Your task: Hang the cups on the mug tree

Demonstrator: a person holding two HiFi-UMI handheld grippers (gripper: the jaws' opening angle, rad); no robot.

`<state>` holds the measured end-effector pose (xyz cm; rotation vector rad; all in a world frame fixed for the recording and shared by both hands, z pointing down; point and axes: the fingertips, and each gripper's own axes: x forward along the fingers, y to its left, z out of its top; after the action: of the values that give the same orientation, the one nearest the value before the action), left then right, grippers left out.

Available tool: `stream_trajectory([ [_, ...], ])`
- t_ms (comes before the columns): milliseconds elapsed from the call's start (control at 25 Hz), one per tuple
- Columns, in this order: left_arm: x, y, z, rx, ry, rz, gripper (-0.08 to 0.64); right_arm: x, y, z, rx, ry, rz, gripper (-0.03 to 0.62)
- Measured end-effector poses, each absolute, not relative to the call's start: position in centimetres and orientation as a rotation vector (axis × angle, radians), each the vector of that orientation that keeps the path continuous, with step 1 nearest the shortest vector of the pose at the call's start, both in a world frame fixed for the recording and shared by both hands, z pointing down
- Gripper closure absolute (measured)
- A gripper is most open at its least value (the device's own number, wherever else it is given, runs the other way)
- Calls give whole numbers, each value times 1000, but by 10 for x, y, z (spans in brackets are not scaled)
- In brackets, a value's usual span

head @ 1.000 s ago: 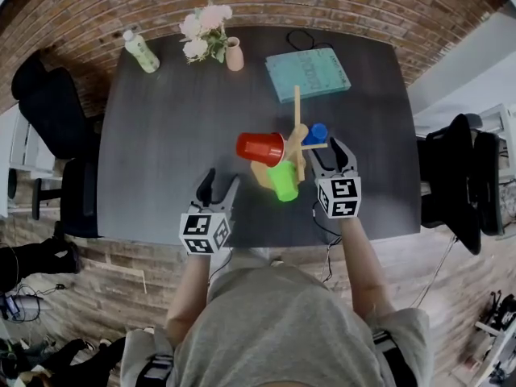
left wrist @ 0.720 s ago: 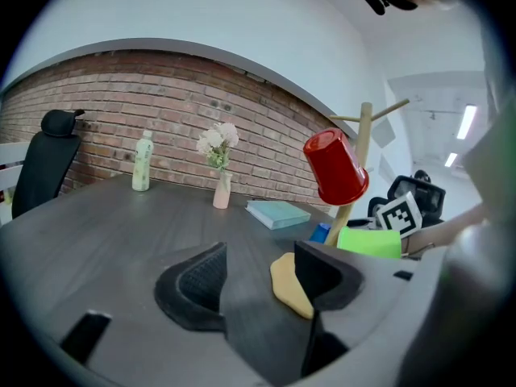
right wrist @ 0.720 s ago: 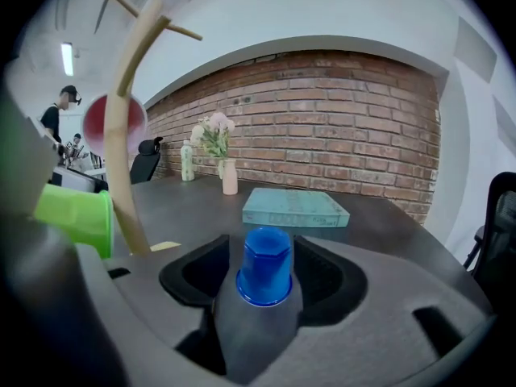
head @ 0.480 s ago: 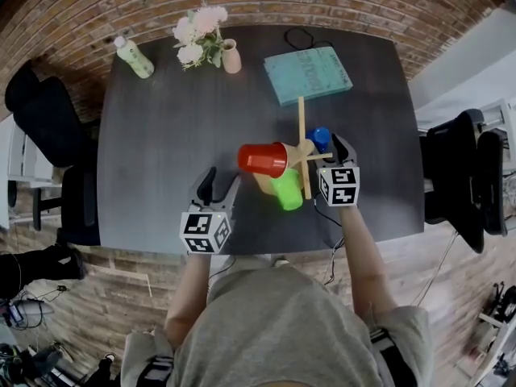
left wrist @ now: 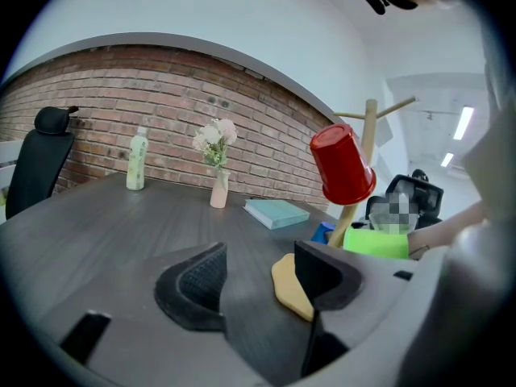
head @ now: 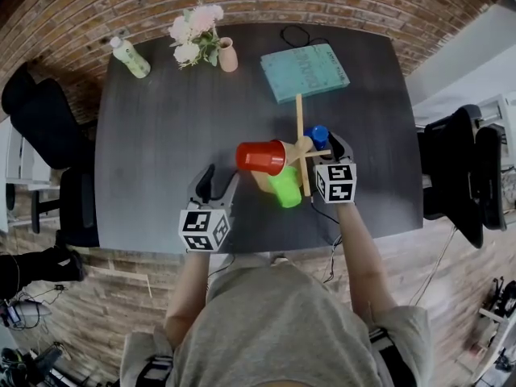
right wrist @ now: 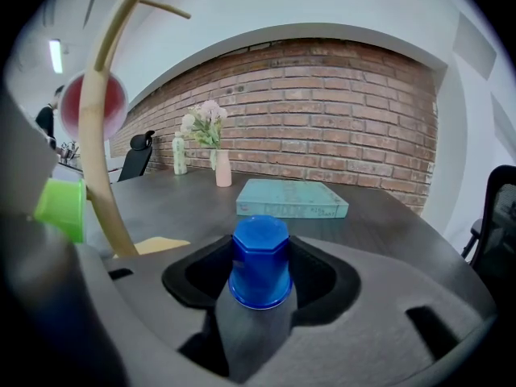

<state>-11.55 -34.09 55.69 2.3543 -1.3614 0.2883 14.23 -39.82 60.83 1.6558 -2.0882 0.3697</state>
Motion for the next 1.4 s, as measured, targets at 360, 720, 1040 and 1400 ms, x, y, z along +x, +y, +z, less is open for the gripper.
stream_trajectory([
  [360, -112, -329, 545, 2361, -1384, 262, 302, 141, -379, 570, 1677, -2157, 324, 377],
  [720, -105, -305, 531, 2366, -1406, 235, 302, 142, -351, 518, 1716, -2229, 237, 377],
  [1040, -98, -288, 516, 2389, -1418, 212, 302, 141, -334, 466, 1735, -2302, 137, 377],
  [1400, -93, -277, 504, 2407, -1432, 186, 302, 139, -320, 414, 1744, -2355, 12, 377],
])
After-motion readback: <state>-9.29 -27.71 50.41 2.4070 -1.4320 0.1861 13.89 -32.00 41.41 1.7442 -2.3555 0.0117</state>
